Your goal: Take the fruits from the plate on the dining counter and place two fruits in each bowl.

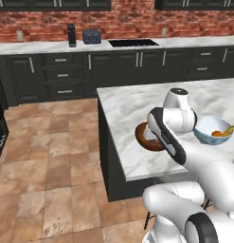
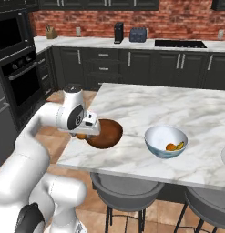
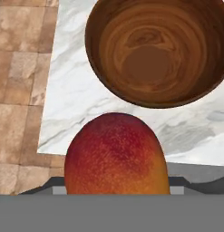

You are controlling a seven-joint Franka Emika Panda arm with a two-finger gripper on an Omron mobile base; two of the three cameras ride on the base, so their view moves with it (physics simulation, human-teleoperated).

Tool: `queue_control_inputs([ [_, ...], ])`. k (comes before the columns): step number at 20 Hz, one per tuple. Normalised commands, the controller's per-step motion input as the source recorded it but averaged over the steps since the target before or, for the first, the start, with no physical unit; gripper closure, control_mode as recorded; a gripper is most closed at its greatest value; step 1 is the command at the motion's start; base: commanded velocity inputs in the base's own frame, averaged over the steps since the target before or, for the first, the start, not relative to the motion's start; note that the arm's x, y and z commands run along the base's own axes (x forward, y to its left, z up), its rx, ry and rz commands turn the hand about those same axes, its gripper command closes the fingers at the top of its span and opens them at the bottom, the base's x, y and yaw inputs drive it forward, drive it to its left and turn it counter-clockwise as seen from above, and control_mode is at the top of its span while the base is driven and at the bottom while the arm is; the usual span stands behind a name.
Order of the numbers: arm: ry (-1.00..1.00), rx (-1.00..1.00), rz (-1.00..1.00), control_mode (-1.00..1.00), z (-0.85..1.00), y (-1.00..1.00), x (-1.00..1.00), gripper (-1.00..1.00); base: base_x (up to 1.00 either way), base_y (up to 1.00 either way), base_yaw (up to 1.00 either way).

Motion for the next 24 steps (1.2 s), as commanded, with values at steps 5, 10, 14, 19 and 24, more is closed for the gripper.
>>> queue_control_inputs([
  [5,0.00,0.00,-0.10,-1.00,-0.11,-0.35,0.86,1.00,0.00,0.00,0.00],
  [10,0.00,0.00,-0.03,-1.00,-0.41,-0.16,0.66,1.00,0.00,0.00,0.00],
  [14,0.00,0.00,-0.02,-1.00,-0.67,-0.01,0.44,1.00,0.00,0.00,0.00],
  [19,0.00,0.00,0.00,-1.00,-0.58,-0.15,0.14,1.00,0.00,0.00,0.00],
  [24,0.00,0.00,0.00,-1.00,-0.23,-0.06,0.04,1.00,0.00,0.00,0.00],
])
